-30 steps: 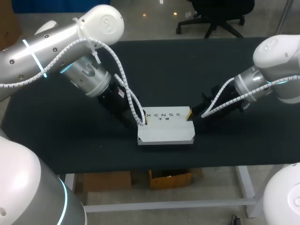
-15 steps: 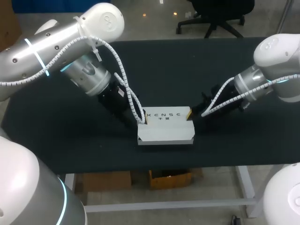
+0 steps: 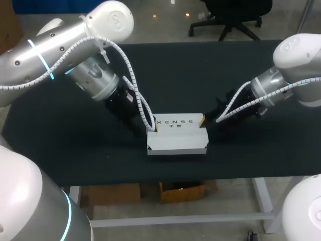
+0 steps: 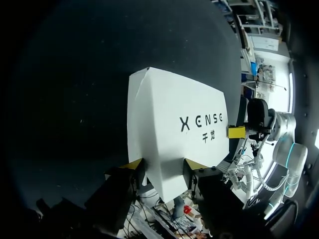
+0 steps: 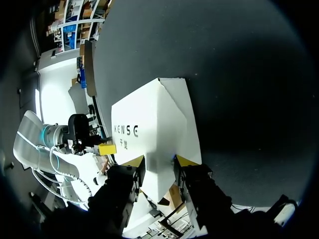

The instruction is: Assemble the packaging by folding the flat box into shape, placing the metal phone stand inside, and closing the box properly

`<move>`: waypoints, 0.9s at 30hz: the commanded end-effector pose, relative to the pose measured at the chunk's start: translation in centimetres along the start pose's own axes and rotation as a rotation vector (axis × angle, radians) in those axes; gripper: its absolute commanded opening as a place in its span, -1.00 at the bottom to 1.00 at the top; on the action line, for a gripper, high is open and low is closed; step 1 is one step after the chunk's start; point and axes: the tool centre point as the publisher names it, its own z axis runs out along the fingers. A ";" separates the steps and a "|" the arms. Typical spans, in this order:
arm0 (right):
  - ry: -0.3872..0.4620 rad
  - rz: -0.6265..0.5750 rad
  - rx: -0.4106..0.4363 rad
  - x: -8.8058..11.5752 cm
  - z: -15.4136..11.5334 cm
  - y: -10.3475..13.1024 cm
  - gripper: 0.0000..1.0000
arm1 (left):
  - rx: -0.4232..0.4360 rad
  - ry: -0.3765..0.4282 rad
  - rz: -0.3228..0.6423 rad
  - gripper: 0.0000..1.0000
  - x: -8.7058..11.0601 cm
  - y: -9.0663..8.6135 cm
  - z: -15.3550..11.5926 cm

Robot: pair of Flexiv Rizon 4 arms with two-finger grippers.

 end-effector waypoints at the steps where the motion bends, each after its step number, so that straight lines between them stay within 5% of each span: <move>1: -0.001 0.004 0.019 0.5 0.1 0.4 -0.31 | -0.010 -0.003 -0.003 0.00 0.4 -0.3 0.2; 27: -0.007 0.037 0.071 0.5 0.2 0.0 -0.31 | -0.046 -0.014 -0.024 -0.02 0.7 -0.1 -0.1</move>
